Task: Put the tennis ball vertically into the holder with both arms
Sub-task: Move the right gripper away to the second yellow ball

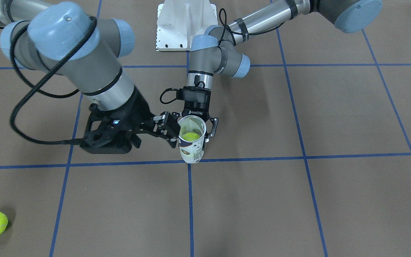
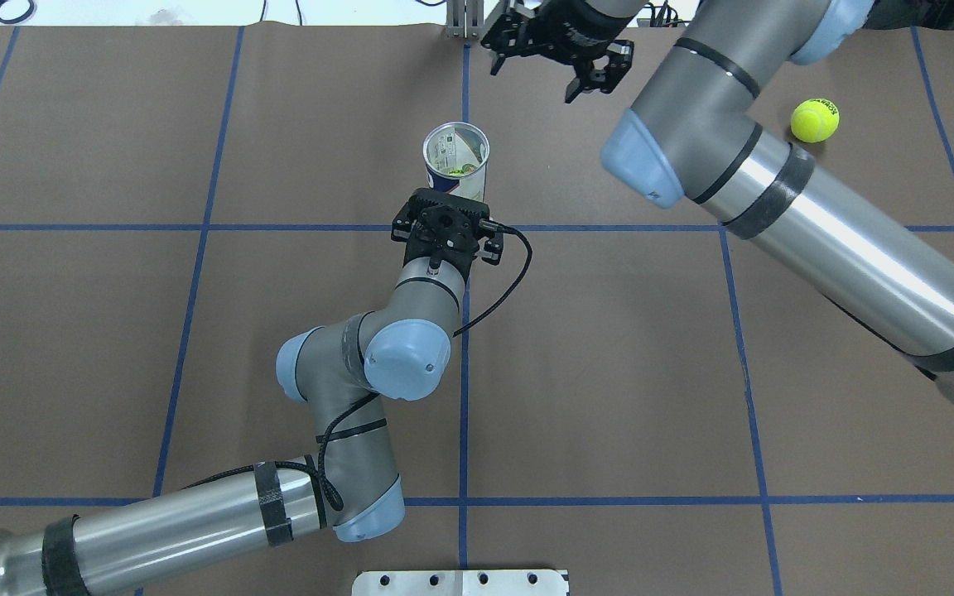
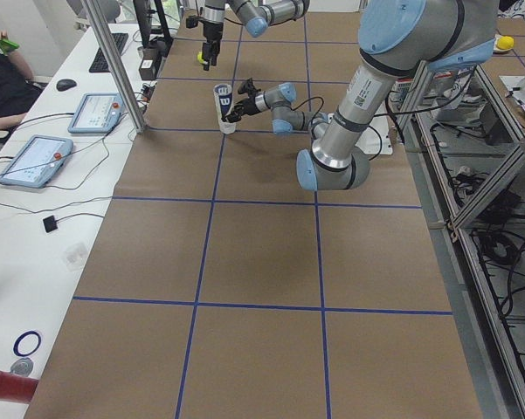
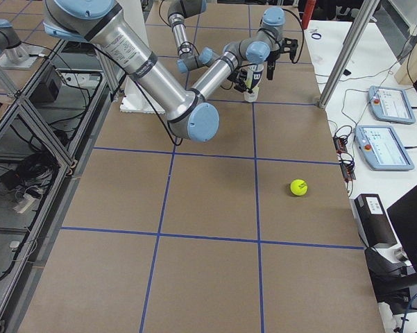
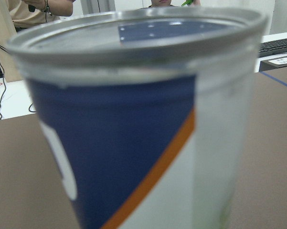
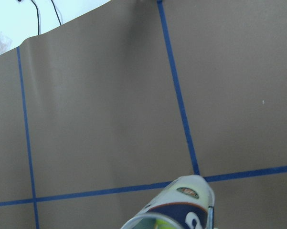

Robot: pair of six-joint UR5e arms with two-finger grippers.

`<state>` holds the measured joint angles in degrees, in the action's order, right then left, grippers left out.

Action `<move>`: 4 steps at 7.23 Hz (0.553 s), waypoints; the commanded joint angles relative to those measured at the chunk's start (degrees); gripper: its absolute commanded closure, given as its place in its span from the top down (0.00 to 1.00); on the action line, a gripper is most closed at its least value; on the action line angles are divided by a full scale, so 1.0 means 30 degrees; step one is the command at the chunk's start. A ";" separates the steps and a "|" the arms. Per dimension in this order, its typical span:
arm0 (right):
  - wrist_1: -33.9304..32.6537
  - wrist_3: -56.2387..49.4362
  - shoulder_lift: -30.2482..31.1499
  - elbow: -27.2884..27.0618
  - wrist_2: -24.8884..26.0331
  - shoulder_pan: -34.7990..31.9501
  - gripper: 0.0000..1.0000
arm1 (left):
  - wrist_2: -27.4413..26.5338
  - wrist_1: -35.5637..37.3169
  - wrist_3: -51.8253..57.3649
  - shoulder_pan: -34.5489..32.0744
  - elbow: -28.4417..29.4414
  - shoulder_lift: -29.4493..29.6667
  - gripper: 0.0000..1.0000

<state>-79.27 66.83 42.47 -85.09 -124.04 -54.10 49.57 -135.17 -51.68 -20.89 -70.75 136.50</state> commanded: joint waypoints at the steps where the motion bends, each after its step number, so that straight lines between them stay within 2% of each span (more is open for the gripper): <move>1: -0.0002 -0.7244 0.2882 0.0645 -0.0136 -0.3163 0.99 | 0.0000 0.0000 0.0000 -0.0068 -0.0029 -0.0001 0.73; 3: 0.0231 -1.4391 0.4963 0.2891 -0.0167 -0.5075 0.99 | 0.0000 -0.0030 0.0058 -0.0097 -0.0117 0.0029 0.75; 4: 0.1422 -1.6222 0.5149 0.4587 -0.0109 -0.5518 0.99 | 0.0000 -0.0059 0.0117 -0.0097 -0.0118 0.0058 0.76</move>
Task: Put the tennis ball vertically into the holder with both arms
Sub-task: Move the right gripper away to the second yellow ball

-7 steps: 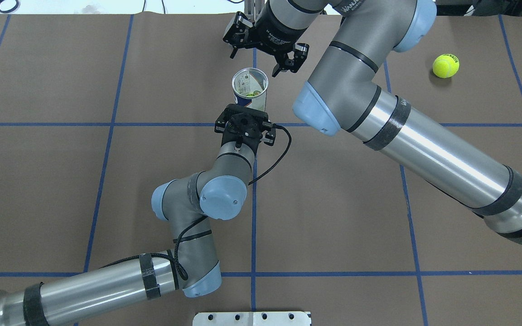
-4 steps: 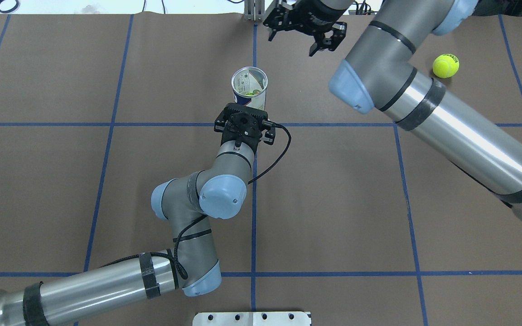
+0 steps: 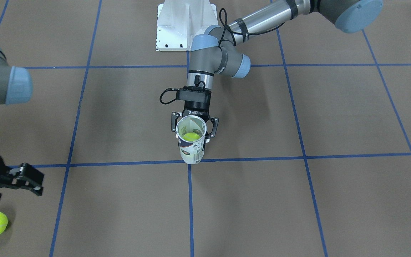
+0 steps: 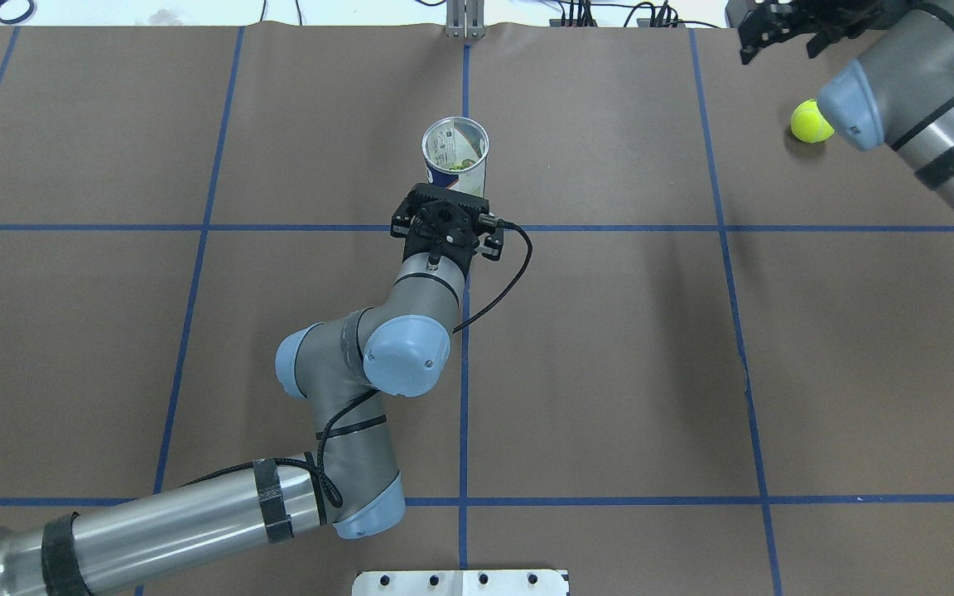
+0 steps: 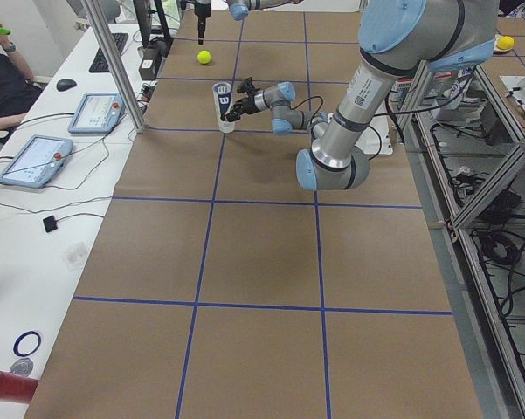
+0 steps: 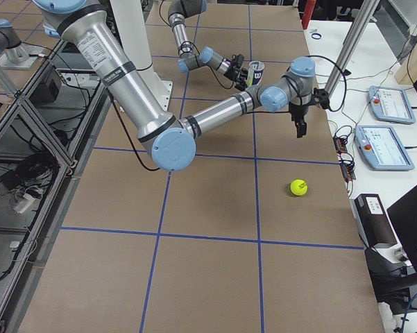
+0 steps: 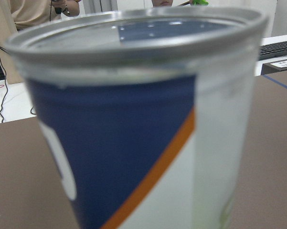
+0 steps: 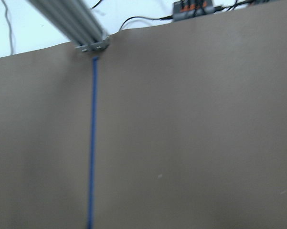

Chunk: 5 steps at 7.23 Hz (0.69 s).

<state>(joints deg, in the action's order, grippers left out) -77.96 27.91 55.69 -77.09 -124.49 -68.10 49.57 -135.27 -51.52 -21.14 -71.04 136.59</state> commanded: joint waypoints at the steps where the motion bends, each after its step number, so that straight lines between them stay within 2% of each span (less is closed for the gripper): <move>1: 0.3346 -0.3296 0.1119 0.3561 0.0187 -0.0826 0.99 | 0.0000 -0.0028 0.0065 -0.0130 -0.0020 0.0083 0.76; 2: 0.4559 -0.3296 0.1123 0.4651 0.0218 -0.0768 0.99 | 0.0000 0.0001 0.0065 -0.0247 -0.0049 0.0084 0.77; 5: 0.4862 -0.3238 0.0860 0.5946 0.1212 -0.0125 0.99 | 0.0000 -0.0028 0.0094 -0.0453 -0.0049 0.0259 0.77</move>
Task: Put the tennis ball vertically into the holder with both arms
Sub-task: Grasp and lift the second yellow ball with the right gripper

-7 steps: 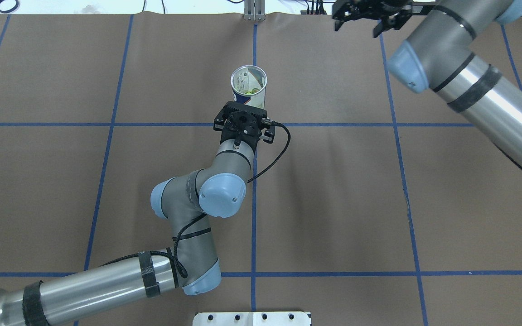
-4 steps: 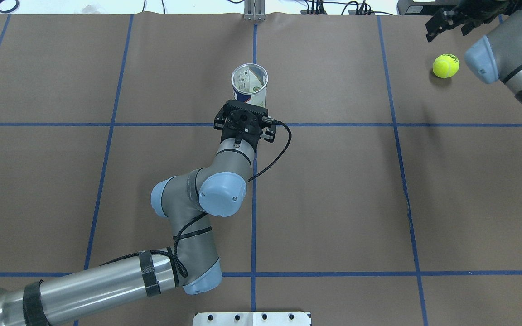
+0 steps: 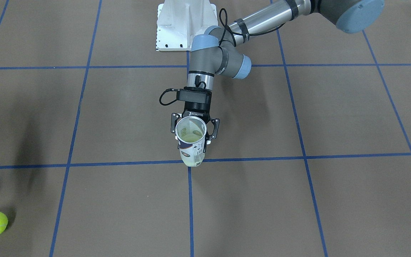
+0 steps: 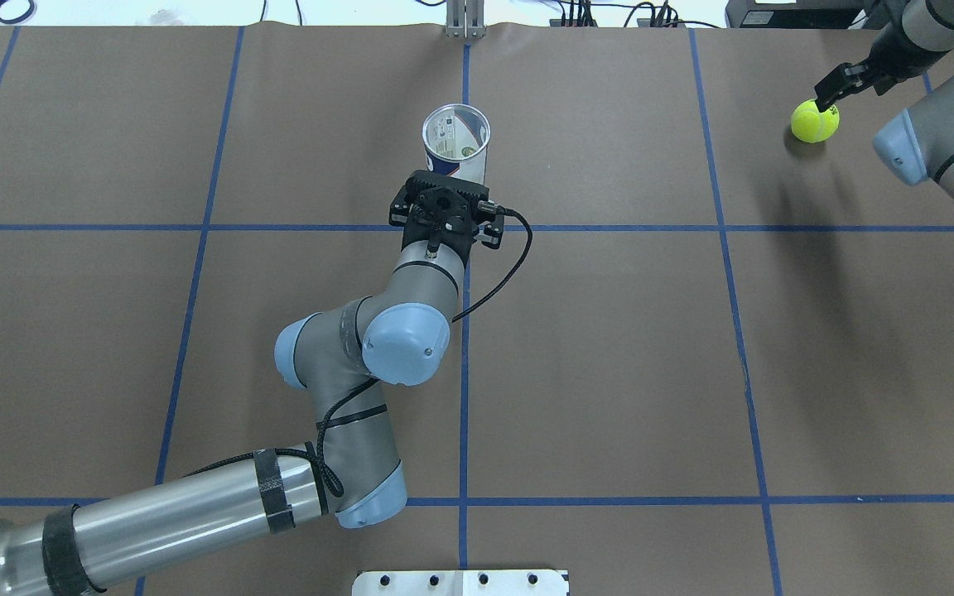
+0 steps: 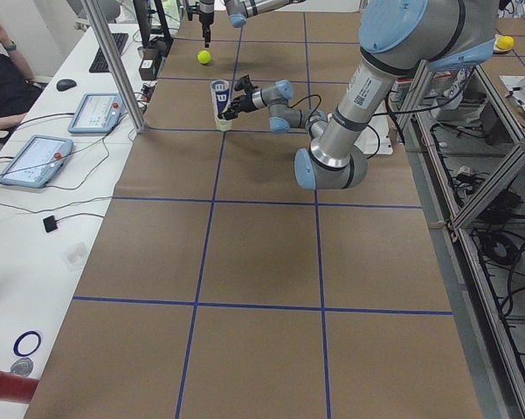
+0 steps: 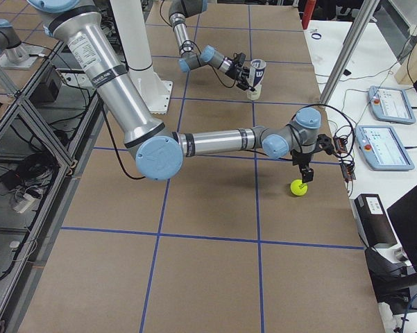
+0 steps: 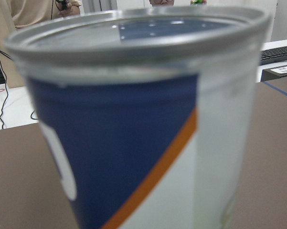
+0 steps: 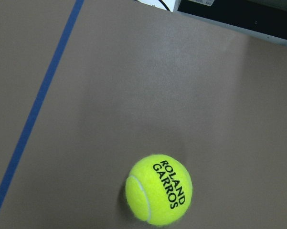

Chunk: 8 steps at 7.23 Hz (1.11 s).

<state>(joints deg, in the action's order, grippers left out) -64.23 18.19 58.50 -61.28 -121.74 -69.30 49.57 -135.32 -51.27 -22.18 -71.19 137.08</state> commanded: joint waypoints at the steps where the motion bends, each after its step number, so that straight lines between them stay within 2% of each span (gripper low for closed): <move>1: 0.0461 0.0032 -0.0308 0.1115 0.0704 0.0566 0.99 | 0.0000 0.0019 0.0011 -0.0108 -0.0002 0.0099 0.77; 2: 0.0463 0.0032 -0.1093 0.2193 0.1027 0.0743 0.99 | 0.0000 0.0019 0.0011 -0.0108 -0.0002 0.0099 0.77; 5: 0.0783 0.0061 -0.1627 0.3342 0.1820 0.1183 0.99 | 0.0000 0.0019 0.0011 -0.0166 -0.0002 0.0070 0.77; 6: 0.1858 0.0061 -0.1628 0.4216 0.1850 0.1300 0.99 | 0.0000 0.0019 0.0011 -0.0167 -0.0002 0.0069 0.77; 8: 0.2016 0.0061 -0.1628 0.4459 0.2231 0.1535 0.97 | 0.0000 0.0019 0.0011 -0.0167 -0.0002 0.0069 0.77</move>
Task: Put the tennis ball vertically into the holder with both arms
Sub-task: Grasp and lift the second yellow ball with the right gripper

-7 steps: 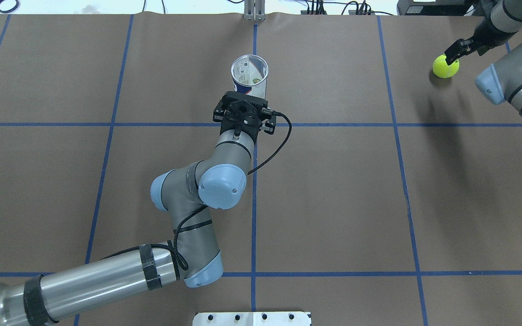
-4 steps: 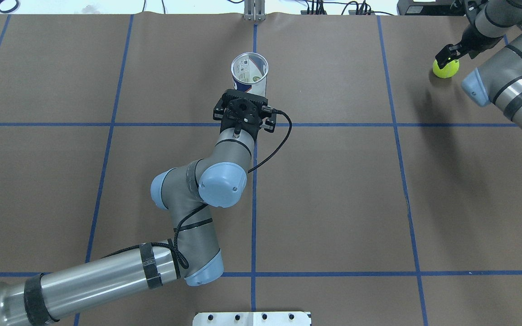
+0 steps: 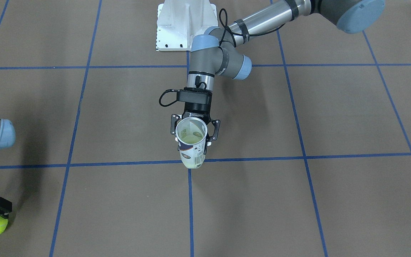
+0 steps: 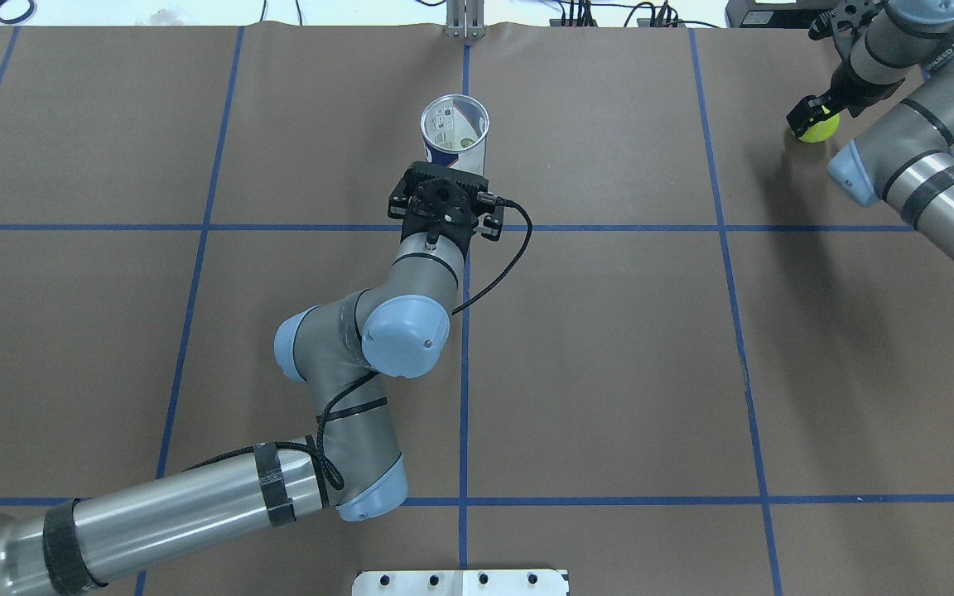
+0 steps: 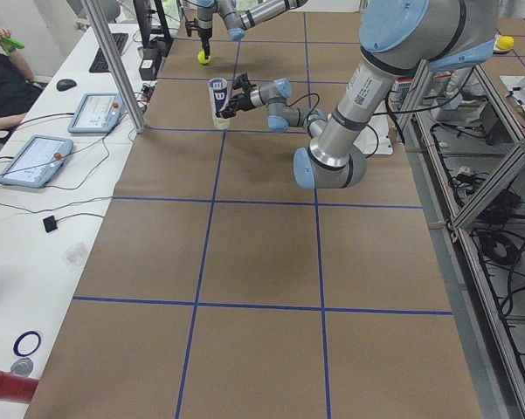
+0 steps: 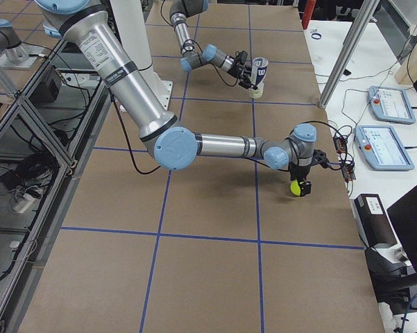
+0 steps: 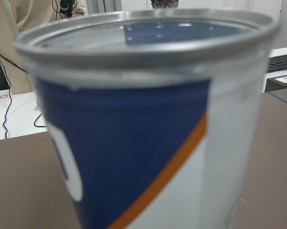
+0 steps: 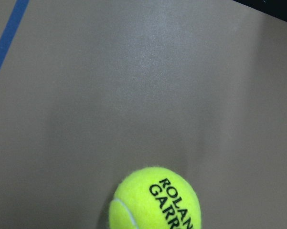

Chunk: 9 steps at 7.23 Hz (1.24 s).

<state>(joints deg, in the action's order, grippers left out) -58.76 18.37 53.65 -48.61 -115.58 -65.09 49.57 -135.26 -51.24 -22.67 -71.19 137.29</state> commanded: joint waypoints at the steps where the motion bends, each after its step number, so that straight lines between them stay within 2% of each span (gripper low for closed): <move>1: 0.0193 0.0319 -0.0129 0.0207 0.0176 0.0133 0.48 | 0.0000 0.0000 0.0000 -0.0002 0.0000 -0.0002 0.77; 2: 0.0164 0.0439 -0.0276 0.0207 0.0176 0.0133 0.00 | 0.0000 0.0000 0.0000 -0.0002 0.0000 -0.0002 0.77; 4: 0.0135 0.0759 -0.0860 -0.0258 -0.0144 -0.0157 0.00 | 0.0000 0.0000 0.0000 -0.0002 0.0000 -0.0002 0.77; 5: 0.0077 0.1661 -0.0863 -0.1393 -0.1161 -0.0479 0.00 | 0.0000 0.0000 0.0000 -0.0002 0.0000 -0.0002 0.77; 6: -0.0504 0.4310 -0.1240 -0.3116 -0.2651 -0.0540 0.00 | 0.0000 0.0000 0.0000 -0.0002 0.0000 -0.0002 0.77; 8: -0.3920 1.0600 -0.2874 -0.7623 -0.5494 -0.0104 0.00 | 0.0000 0.0000 0.0000 0.0115 0.0029 -0.0002 0.77; 9: -0.4807 1.2839 -0.3812 -0.8979 -0.6406 0.0479 0.00 | 0.0000 0.0000 0.0000 0.0145 0.0029 -0.0002 0.77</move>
<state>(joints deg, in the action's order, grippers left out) -68.76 46.96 45.67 -69.24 -130.63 -65.30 49.57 -135.26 -51.24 -22.40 -71.15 137.28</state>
